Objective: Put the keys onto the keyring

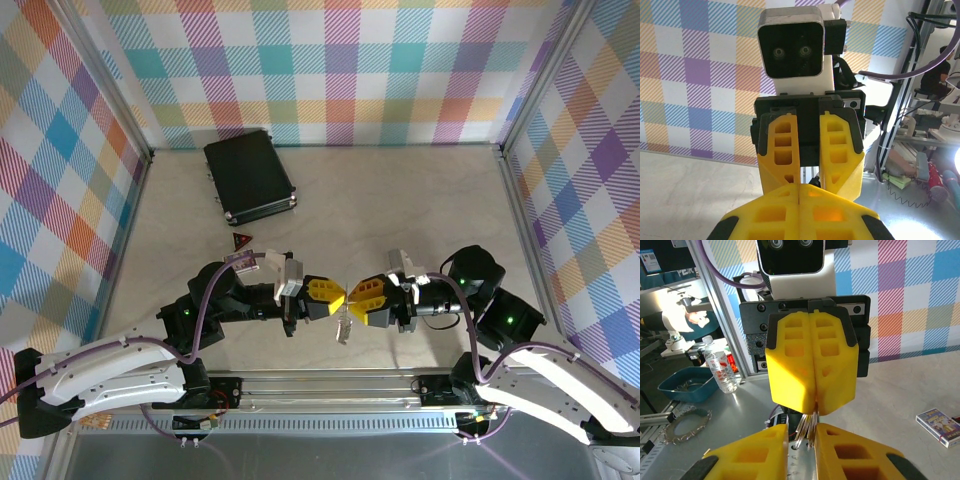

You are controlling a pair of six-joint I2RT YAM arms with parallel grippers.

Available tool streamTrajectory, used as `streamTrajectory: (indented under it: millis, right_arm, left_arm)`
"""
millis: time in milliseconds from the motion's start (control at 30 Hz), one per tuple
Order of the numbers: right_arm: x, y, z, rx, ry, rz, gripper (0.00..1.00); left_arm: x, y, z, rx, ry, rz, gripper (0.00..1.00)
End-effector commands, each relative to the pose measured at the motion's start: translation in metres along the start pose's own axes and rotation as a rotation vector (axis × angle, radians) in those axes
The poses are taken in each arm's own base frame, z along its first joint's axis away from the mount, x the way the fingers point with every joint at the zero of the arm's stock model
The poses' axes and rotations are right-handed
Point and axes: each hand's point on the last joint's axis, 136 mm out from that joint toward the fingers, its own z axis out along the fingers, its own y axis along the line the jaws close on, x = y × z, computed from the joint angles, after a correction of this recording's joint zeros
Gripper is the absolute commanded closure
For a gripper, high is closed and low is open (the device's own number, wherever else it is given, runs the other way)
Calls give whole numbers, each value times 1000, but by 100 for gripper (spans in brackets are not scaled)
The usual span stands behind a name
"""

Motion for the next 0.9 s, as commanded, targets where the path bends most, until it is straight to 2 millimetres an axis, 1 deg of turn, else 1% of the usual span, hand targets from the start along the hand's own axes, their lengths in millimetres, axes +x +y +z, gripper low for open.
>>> streamTrajectory:
  millis: [0, 167, 367, 433, 500, 700, 767, 867]
  right_arm:
    - [-12, 7, -4, -21, -38, -52, 80]
    - [-14, 3, -7, 18, -64, -61, 88]
    - [-12, -1, -6, 41, -50, -46, 99]
    - [-11, -2, -5, 39, -43, -40, 98]
    - [-11, -3, -5, 39, -40, -38, 95]
    - [-10, -6, -3, 50, -34, -23, 82]
    - [-8, -8, -2, 54, -29, -18, 81]
    - [-8, -9, 0, 52, -26, -10, 84]
  left_arm:
    - [-9, -6, -2, 22, -34, 29, 100]
    - [-9, -7, -2, 24, -33, 24, 100]
    - [-9, -8, -2, 29, -34, 24, 100]
    - [-9, -8, -2, 32, -34, 27, 100]
    - [-8, -8, -1, 32, -33, 26, 100]
    - [-9, -8, -2, 32, -31, 28, 100]
    - [-8, -8, -2, 32, -31, 28, 100]
    - [-8, -8, -2, 30, -32, 28, 100]
